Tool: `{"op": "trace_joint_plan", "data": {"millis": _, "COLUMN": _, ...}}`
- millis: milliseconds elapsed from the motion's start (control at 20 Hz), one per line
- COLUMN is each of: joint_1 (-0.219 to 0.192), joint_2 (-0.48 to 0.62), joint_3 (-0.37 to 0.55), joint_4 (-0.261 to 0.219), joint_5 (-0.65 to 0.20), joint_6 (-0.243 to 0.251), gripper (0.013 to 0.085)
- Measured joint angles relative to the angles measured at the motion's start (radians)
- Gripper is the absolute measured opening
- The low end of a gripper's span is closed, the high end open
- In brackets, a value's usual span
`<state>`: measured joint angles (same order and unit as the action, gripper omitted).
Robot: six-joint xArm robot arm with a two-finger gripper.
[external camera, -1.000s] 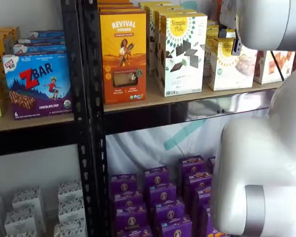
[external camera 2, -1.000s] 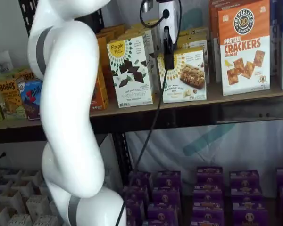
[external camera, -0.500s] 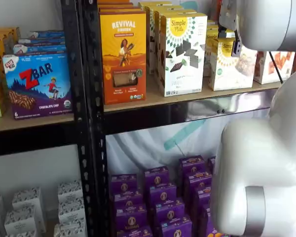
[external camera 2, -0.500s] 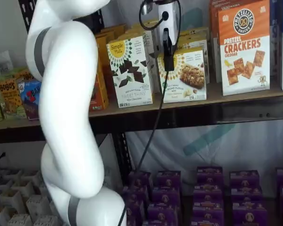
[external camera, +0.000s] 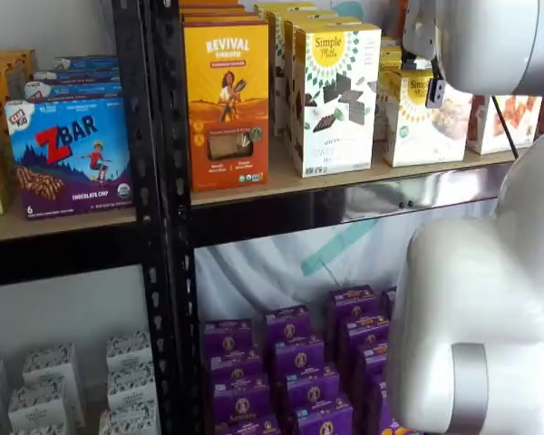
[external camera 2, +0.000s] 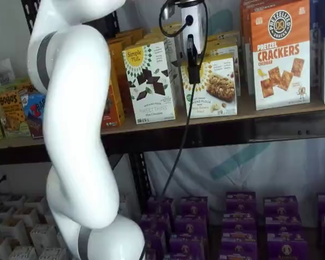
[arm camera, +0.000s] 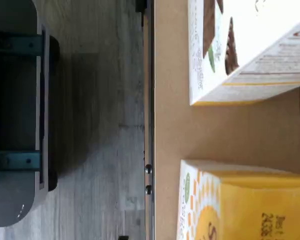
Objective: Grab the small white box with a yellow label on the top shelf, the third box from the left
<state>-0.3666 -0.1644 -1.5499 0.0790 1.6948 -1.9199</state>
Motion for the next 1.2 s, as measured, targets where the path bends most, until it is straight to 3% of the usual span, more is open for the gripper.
{"op": "trace_joint_plan", "data": {"millis": 50, "joint_1": -0.001, "joint_2": 0.000, "joint_3": 0.000, "joint_4": 0.001, "joint_5": 0.001, "joint_6": 0.000, "gripper": 0.0850}}
{"op": "trace_joint_plan", "data": {"millis": 200, "joint_1": -0.004, "joint_2": -0.003, "joint_3": 0.003, "joint_4": 0.009, "joint_5": 0.000, "joint_6": -0.002, "gripper": 0.0730}}
{"op": "trace_joint_plan", "data": {"millis": 500, "joint_1": -0.010, "joint_2": -0.004, "joint_3": 0.000, "joint_4": 0.019, "joint_5": 0.005, "joint_6": -0.006, "gripper": 0.0610}}
{"op": "trace_joint_plan", "data": {"millis": 650, "joint_1": -0.011, "joint_2": -0.004, "joint_3": -0.002, "joint_4": 0.020, "joint_5": 0.008, "joint_6": -0.006, "gripper": 0.0610}}
{"op": "trace_joint_plan", "data": {"millis": 800, "joint_1": -0.013, "joint_2": -0.007, "joint_3": 0.000, "joint_4": 0.023, "joint_5": 0.007, "joint_6": -0.008, "gripper": 0.0490}}
{"op": "trace_joint_plan", "data": {"millis": 1050, "joint_1": -0.016, "joint_2": -0.013, "joint_3": 0.004, "joint_4": 0.027, "joint_5": 0.006, "joint_6": -0.010, "gripper": 0.0490}}
{"op": "trace_joint_plan", "data": {"millis": 1200, "joint_1": -0.016, "joint_2": -0.017, "joint_3": 0.007, "joint_4": 0.028, "joint_5": 0.007, "joint_6": -0.010, "gripper": 0.0410}}
